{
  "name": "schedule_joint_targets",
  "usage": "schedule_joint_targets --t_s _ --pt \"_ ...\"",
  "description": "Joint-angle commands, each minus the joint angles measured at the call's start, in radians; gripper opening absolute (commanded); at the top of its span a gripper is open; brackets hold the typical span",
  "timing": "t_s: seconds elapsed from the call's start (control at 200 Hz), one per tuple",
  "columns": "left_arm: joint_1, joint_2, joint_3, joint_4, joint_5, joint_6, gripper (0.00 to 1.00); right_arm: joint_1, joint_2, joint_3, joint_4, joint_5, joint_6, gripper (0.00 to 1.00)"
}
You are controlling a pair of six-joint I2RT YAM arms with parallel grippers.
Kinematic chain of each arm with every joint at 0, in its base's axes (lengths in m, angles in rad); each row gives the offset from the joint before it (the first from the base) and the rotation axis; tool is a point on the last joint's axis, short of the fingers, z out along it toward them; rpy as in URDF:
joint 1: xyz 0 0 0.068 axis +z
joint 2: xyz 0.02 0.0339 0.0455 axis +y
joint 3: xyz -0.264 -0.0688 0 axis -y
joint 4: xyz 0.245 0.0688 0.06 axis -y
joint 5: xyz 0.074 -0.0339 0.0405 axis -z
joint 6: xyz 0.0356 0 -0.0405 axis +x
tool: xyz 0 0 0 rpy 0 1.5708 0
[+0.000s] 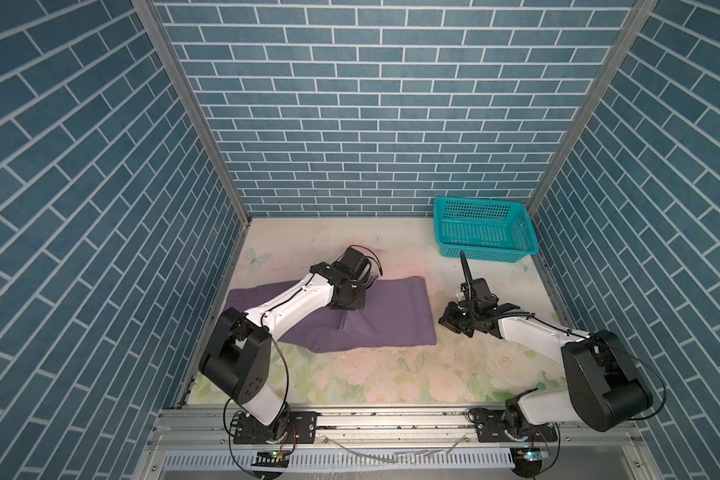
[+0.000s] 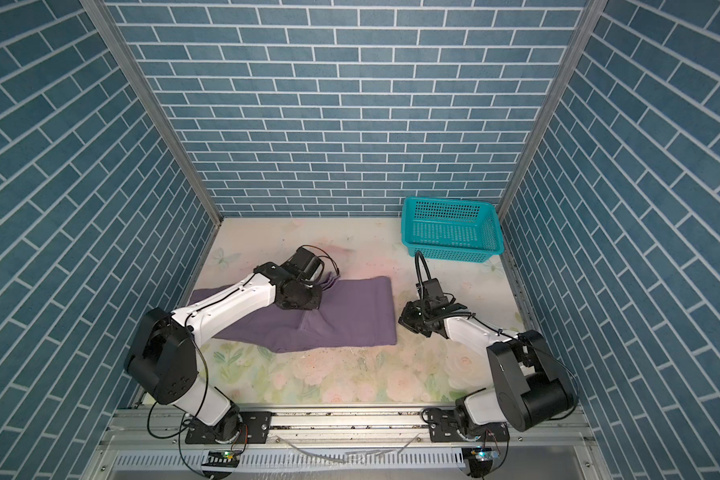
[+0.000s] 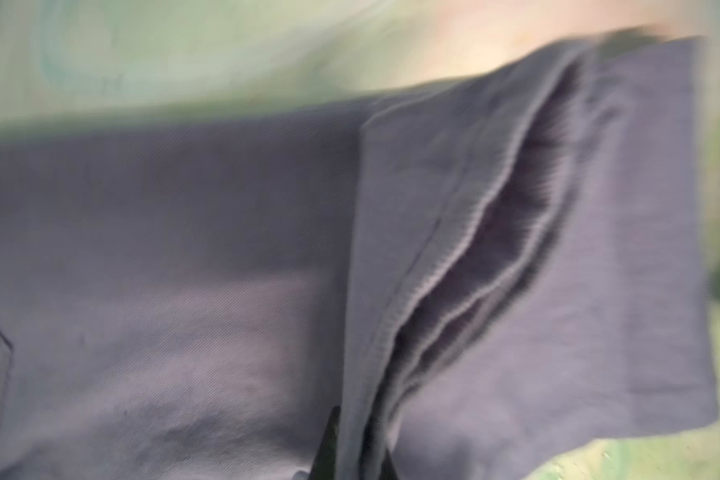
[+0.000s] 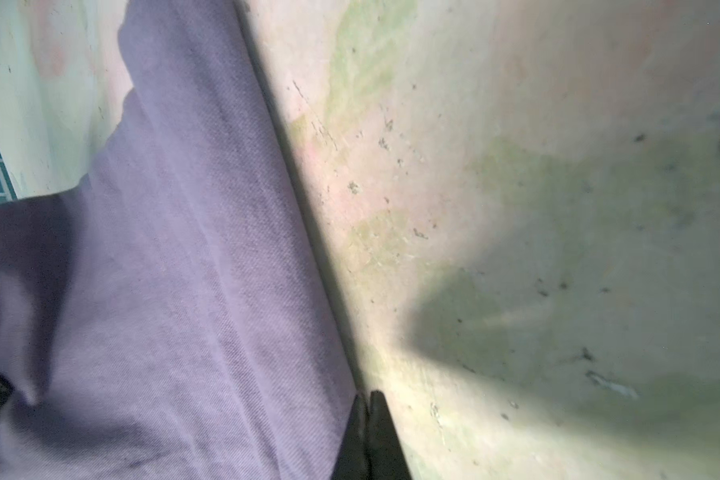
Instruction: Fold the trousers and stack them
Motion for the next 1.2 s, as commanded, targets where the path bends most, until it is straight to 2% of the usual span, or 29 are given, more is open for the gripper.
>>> schedule_joint_targets --t_s 0.0,0.06,0.295,0.485,0.63,0.83,0.88,0.94,1.055,1.195 --pt "0.086 -0.004 -0.086 0.062 0.087 -0.081 0.57 -0.004 0.004 0.042 -0.026 0.022 -0.017 0.10" --pt "0.120 0.007 -0.111 0.067 0.107 -0.107 0.65 -0.004 0.002 0.047 -0.043 0.037 -0.024 0.19" --pt "0.200 -0.031 -0.123 0.044 0.087 -0.141 0.65 -0.004 0.008 0.084 -0.092 0.081 -0.083 0.32" --pt "0.255 -0.086 -0.100 -0.017 0.057 -0.107 0.65 0.001 0.094 0.101 0.021 -0.005 -0.069 0.37" --pt "0.350 -0.181 -0.145 -0.035 0.070 -0.096 0.65 0.019 0.185 0.127 0.089 -0.052 -0.056 0.37" --pt "0.566 -0.338 -0.238 -0.065 0.136 -0.067 0.65 0.050 0.284 0.166 0.158 -0.086 -0.030 0.28" --pt "0.620 -0.374 -0.253 -0.077 0.144 -0.060 0.65 0.053 0.304 0.167 0.186 -0.097 -0.012 0.20" --pt "0.678 -0.413 -0.266 -0.092 0.153 -0.053 0.65 0.053 0.312 0.163 0.208 -0.102 0.008 0.00" --pt "0.770 -0.470 -0.284 -0.116 0.166 -0.045 0.64 0.047 0.258 0.171 0.135 -0.049 -0.008 0.00" --pt "0.833 -0.499 -0.289 -0.116 0.208 -0.017 0.64 -0.008 0.094 0.212 -0.132 0.106 -0.093 0.00"
